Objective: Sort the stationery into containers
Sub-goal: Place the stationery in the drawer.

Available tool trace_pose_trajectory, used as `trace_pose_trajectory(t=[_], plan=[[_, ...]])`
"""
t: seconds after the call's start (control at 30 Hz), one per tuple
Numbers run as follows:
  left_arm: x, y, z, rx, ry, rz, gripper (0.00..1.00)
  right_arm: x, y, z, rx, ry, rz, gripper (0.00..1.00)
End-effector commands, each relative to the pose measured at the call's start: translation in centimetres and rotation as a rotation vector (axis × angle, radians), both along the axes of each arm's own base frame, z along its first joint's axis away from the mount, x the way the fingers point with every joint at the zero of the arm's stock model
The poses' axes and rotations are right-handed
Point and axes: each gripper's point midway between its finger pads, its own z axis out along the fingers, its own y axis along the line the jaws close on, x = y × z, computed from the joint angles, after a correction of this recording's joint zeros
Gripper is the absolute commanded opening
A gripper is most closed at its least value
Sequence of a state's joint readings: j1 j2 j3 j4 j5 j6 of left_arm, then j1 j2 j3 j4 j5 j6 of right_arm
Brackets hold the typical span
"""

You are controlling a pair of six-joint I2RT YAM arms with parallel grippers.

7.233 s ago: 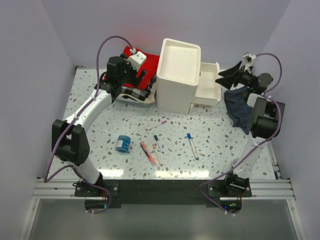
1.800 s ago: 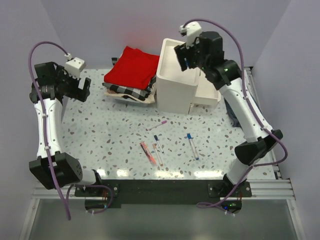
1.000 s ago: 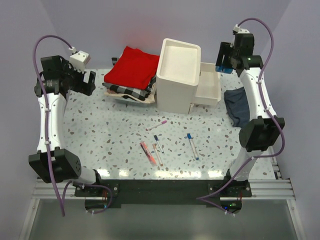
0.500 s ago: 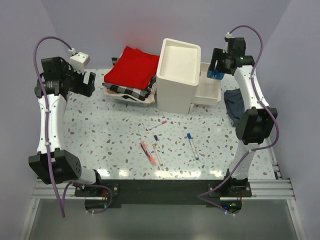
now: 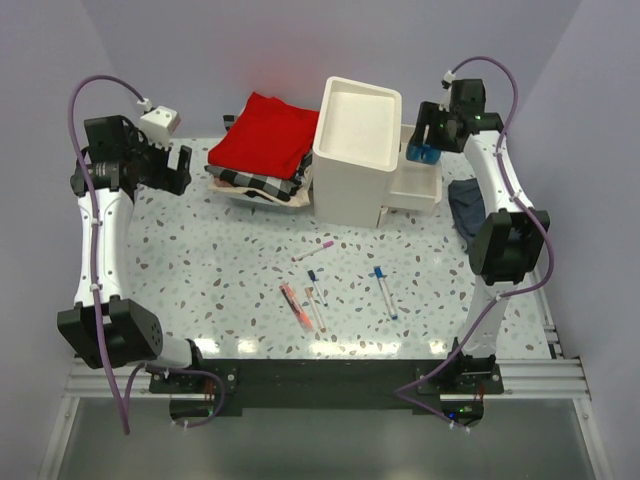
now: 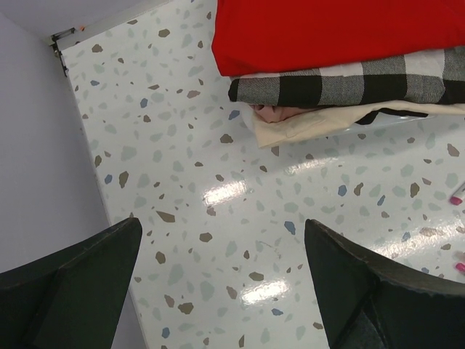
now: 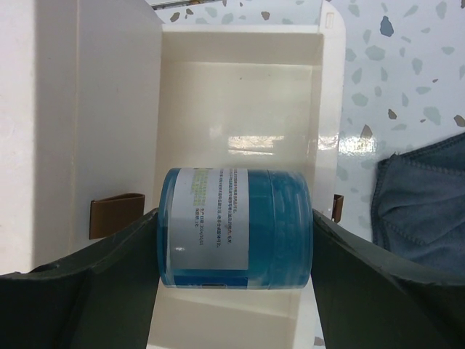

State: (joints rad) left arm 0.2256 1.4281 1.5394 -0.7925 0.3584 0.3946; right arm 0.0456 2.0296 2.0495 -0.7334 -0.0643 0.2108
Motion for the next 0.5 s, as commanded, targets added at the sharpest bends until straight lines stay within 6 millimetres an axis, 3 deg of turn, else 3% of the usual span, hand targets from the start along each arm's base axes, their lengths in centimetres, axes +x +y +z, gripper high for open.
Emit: trace_pose_trajectory(t=[0.0, 0.03, 0.13, 0.3, 0.4, 0.47], plan=[[0.3, -0.3, 1.3, -0.007, -0.046, 0.007, 0.99, 0.4, 1.1, 2.8, 0.04, -0.078, 0.027, 0.34], [0.3, -0.4, 1.2, -0.007, -0.045, 0.007, 0.98, 0.2, 1.1, 2.8, 0.042, -0.078, 0.029, 0.44], [0.4, -0.5, 1.1, -0.017, -0.047, 0.005, 0.99, -0.1, 1.2, 3.0, 0.043, -0.078, 0.03, 0.61], [0.6, -1.0, 1.0, -0.028, -0.048, -0.008, 0.99, -0.9, 1.1, 4.1, 0.041, -0.095, 0.033, 0.74], [0.7, -1.1, 1.1, -0.032, -0.055, -0.009, 0.98, -1.3, 1.2, 5.1, 0.047, -0.117, 0.039, 0.76], [0.9, -1.4, 1.3, -0.037, -0.061, -0.017, 0.98, -1.6, 1.4, 5.6, 0.058, -0.125, 0.046, 0.84]])
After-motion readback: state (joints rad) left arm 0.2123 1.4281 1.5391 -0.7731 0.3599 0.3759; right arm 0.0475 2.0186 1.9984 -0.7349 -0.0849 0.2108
